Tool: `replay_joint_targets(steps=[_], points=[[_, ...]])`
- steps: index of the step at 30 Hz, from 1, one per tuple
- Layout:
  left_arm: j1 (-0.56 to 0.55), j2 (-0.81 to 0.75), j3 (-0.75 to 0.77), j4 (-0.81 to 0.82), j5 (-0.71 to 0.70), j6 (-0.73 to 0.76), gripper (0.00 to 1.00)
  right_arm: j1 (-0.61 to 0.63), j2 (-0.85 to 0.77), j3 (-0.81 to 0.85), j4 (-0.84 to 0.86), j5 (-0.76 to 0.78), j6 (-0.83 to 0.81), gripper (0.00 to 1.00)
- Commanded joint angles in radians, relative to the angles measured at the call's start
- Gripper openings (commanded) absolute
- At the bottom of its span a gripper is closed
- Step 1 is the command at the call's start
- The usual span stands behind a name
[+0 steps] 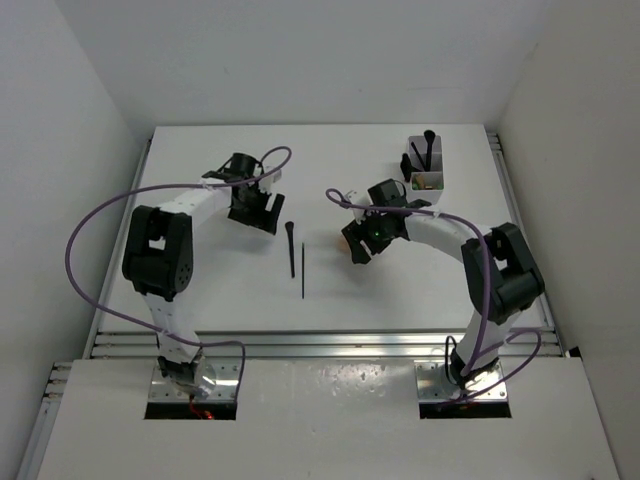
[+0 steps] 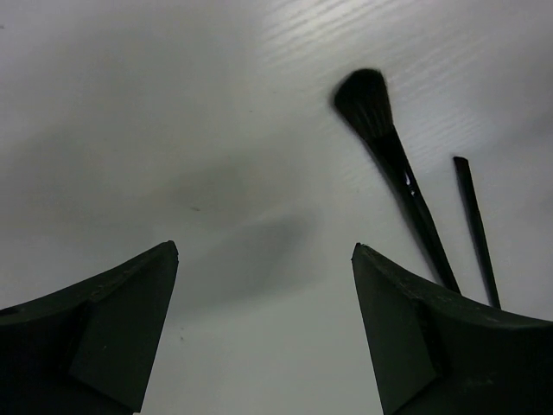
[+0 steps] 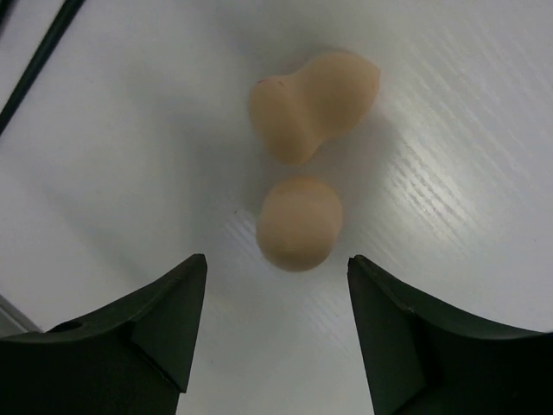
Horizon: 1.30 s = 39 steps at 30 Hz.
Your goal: Organize the makeup
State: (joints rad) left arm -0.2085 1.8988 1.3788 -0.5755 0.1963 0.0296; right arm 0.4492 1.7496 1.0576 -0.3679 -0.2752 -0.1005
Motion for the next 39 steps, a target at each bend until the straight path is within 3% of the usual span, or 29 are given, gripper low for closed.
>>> replay_joint_targets(steps=[1,7,17,23,29,33,39], points=[[-0.043,-0.030,-0.009,0.012,-0.052,0.049,0.88,0.000,0.051,0.051,0.055,0.057,0.019,0.66],[-0.092,-0.020,-0.009,0.003,-0.061,0.067,0.88,-0.001,0.074,0.067,0.063,0.061,0.019,0.50],[-0.121,0.003,0.002,0.003,-0.070,0.067,0.89,-0.009,0.080,0.065,0.096,0.004,0.016,0.43],[-0.121,0.012,0.012,-0.017,-0.080,0.076,0.89,-0.024,0.082,0.137,0.004,0.005,-0.018,0.00],[-0.112,0.034,0.074,-0.049,-0.100,0.087,0.89,-0.144,-0.089,0.243,-0.023,-0.079,0.057,0.00],[-0.112,0.043,0.100,-0.086,-0.100,0.108,0.89,-0.276,-0.127,0.355,0.078,-0.062,0.093,0.00],[-0.112,0.032,0.100,-0.106,-0.119,0.138,0.89,-0.429,0.000,0.560,0.185,0.056,0.195,0.00]])
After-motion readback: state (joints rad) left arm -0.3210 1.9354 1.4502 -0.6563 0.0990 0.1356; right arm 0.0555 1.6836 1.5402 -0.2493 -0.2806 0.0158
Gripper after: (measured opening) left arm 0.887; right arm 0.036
